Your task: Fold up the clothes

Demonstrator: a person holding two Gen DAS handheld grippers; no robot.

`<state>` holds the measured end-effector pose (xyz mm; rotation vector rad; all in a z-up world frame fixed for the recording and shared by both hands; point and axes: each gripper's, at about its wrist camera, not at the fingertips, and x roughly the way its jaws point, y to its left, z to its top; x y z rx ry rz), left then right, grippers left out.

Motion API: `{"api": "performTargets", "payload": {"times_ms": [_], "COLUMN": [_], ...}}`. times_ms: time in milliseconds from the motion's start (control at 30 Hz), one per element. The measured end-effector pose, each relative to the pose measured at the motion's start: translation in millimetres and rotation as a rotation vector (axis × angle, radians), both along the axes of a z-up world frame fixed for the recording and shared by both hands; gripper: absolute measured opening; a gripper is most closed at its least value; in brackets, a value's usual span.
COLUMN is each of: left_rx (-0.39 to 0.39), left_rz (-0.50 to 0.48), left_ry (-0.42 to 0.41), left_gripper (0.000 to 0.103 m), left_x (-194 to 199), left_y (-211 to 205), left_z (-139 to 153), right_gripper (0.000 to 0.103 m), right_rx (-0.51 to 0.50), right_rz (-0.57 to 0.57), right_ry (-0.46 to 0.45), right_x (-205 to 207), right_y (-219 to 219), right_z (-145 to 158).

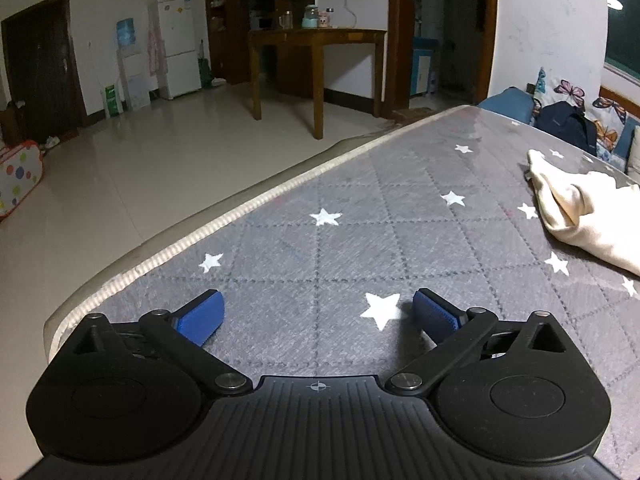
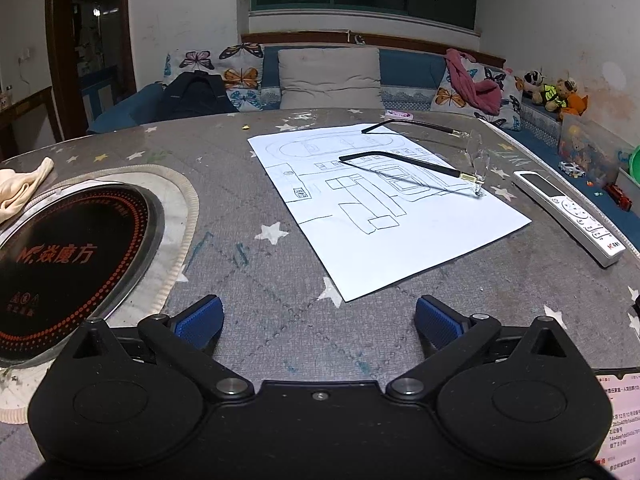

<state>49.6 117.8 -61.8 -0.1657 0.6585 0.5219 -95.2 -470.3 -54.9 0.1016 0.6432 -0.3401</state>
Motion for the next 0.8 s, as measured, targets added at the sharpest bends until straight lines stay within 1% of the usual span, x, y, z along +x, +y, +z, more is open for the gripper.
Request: {"api": "performTargets", "payload": {"times_ms": [200,267,800], "left_rx": [-0.001,-0.001,0.0], "left_rz": [0.0,0.0,0.001], "left_ry": [-0.001,-0.001,-0.001], "left_gripper": [0.103,0.103,0.103], "left_x": [4,3,2], "left_y": [1,1,1], "left_z": [0,0,1], "right_gripper": [0.103,0.103,0.103], "right_rx": [0.004,0.005,0.007], "right_rz": [0.001,0.001,0.002], "right_ry": [0.0,0.0,-0.001], "right_x": [-1,4,5], "right_y": [2,-8,-9], "right_z": [0,-1,-3]}}
